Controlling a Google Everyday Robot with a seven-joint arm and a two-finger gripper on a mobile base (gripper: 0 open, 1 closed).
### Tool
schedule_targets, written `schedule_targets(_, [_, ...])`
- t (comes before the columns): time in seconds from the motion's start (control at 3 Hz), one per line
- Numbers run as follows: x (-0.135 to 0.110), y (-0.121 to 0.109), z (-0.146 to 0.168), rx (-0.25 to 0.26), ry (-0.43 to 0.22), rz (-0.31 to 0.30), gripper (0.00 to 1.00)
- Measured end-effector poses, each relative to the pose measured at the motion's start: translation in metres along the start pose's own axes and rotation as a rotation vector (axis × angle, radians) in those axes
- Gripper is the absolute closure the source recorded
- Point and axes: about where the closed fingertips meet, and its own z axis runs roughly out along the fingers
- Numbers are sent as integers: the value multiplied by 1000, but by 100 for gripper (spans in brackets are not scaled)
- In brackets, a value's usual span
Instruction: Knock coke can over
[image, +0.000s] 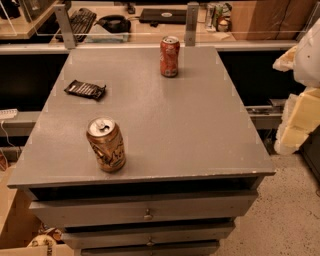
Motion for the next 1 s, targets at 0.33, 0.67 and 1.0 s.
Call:
schedule_targets(0.33, [0, 0, 0, 0, 0, 0, 0])
schedule_targets(0.67, [-6, -5, 10, 0, -37, 11, 0])
schedule_targets(1.0, [-26, -43, 36, 18, -119, 20, 0])
